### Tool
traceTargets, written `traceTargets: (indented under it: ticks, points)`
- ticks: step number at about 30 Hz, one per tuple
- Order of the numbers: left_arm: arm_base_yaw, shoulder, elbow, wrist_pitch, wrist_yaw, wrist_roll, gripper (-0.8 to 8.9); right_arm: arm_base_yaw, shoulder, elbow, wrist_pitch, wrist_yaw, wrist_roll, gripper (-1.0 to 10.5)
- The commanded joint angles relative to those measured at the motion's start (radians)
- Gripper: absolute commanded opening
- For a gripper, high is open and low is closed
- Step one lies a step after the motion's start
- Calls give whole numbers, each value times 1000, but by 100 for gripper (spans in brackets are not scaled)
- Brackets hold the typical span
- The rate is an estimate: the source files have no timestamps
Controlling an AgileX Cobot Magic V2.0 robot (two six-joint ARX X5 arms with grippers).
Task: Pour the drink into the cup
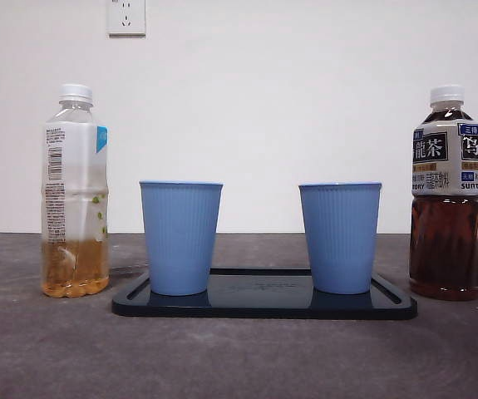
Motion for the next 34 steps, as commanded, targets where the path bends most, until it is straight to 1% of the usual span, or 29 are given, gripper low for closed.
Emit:
traceTargets:
  ticks: [1,6,34]
  points:
    - [3,-2,-21,-7,-1,1,37,-2,-3,-8,-8,3,8,6]
    - [3,-2,-21,-7,-1,1,37,-2,-3,-8,11,3,8,6]
    - [3,-2,-21,-7,-1,1,37,-2,-3,-8,10,3,8,6]
